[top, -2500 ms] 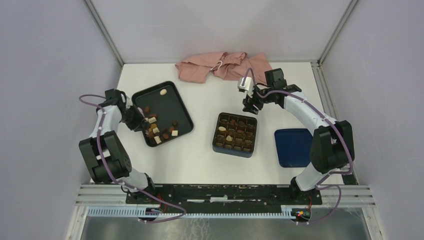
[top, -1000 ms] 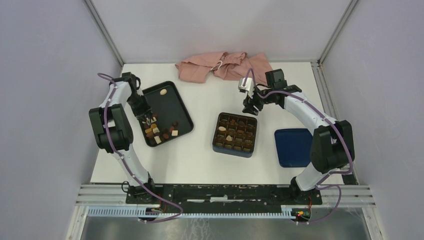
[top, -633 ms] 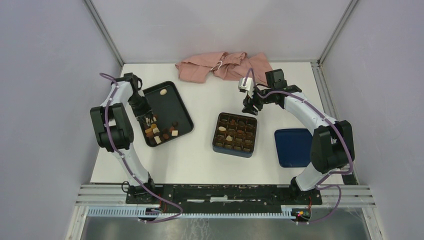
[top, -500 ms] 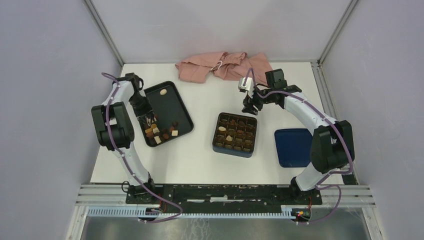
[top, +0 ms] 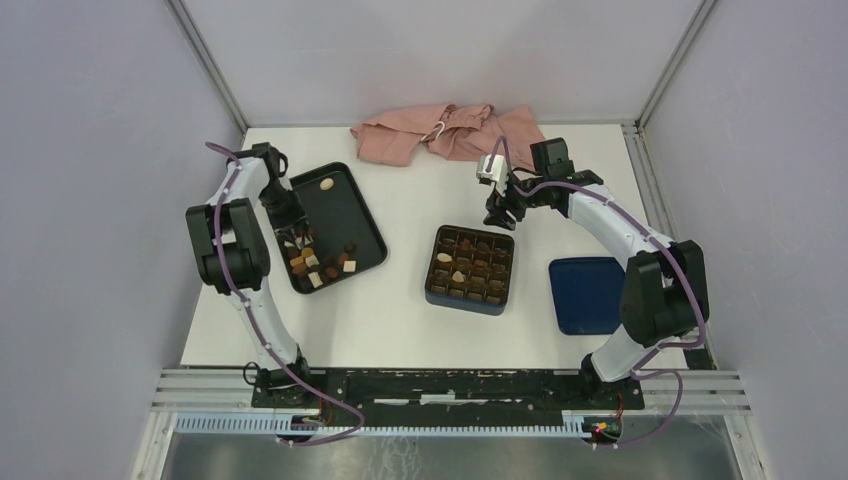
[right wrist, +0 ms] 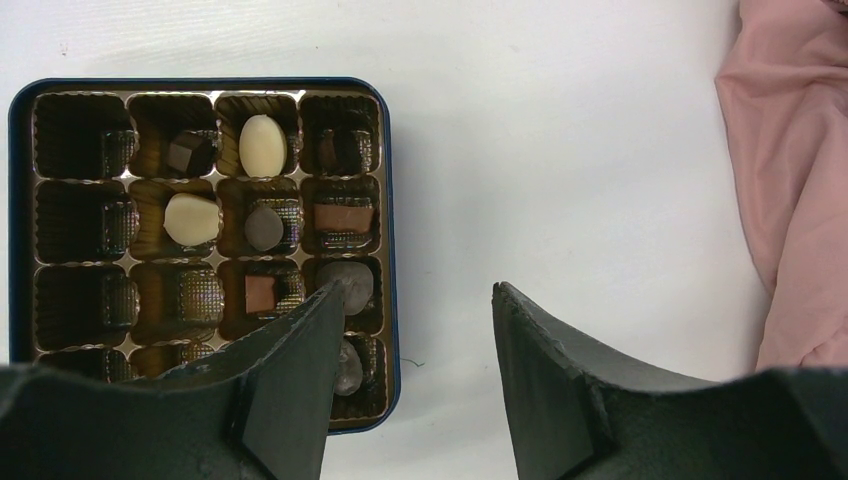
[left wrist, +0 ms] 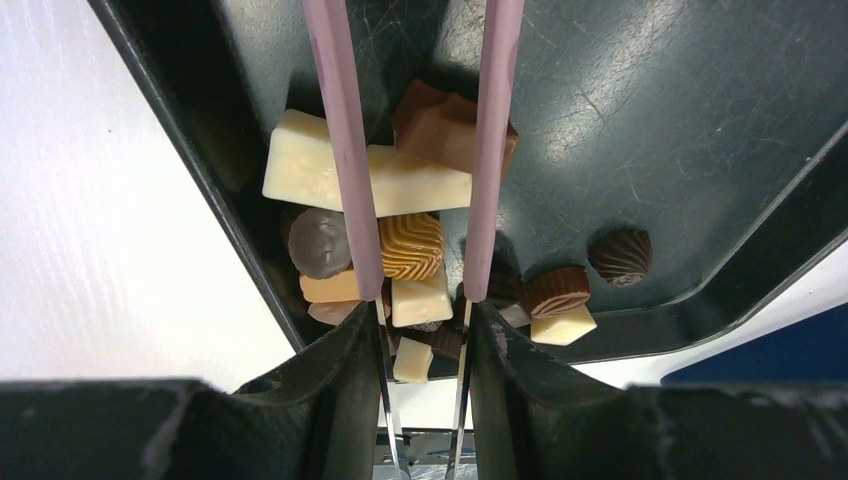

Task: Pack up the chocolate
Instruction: Adjust the fake chocolate on the plate.

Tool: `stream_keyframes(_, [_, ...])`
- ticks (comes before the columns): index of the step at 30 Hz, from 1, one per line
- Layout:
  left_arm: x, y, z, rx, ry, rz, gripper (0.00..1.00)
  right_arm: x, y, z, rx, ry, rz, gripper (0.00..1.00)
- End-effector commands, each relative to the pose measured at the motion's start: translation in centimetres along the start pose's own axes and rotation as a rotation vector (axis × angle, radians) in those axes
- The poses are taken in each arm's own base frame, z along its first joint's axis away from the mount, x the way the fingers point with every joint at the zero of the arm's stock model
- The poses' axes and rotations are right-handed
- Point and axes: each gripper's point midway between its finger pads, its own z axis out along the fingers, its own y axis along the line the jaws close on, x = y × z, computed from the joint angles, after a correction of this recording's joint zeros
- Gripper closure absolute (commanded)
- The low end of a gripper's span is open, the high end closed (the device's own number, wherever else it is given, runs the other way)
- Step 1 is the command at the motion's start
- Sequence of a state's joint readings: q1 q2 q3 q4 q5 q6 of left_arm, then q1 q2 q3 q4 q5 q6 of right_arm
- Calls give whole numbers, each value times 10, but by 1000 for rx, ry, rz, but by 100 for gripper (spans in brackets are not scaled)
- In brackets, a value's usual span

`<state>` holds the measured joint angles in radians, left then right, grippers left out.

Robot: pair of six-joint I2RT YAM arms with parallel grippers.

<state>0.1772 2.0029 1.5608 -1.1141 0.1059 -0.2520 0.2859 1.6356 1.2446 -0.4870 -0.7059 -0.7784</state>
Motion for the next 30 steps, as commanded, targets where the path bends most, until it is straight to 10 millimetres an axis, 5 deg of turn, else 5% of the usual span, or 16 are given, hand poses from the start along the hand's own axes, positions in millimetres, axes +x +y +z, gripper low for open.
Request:
stream_keyframes(1, [-9,-4,-4,18,-4,52,60,-3,1,1,-8,-26,3,38])
stream_keyframes(12, [2,-9,4,-12,37,72,61,-3,1,1,-11,-28,3,38])
stream_keyframes(22, [11,-21,1,-12,46,108,73,-6,1,-1,-7,-33,-4,38])
stream_keyframes(30, [15,-49,-4,37,34,156,79,-6,1,-1,-7,-32,-5,38])
